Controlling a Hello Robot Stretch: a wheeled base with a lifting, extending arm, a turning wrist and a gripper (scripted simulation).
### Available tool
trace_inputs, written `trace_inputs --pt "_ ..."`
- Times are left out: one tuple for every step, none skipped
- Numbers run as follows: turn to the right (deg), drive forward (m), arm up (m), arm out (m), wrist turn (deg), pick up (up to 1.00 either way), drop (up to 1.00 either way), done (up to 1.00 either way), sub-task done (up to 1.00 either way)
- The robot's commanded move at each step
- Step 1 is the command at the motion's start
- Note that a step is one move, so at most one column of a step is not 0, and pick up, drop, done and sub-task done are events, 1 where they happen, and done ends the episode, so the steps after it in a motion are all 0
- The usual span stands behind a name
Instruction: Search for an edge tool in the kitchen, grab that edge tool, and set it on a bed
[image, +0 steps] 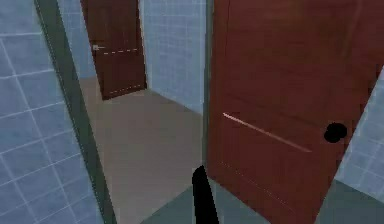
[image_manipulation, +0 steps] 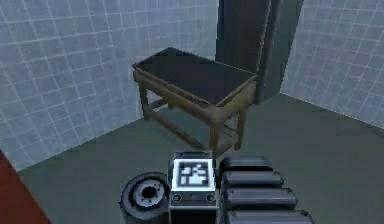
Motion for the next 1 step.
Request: trace_inputs --pt "0.0 1.0 0.0 0.0 0.0 0.0 0.0 0.0 0.0"
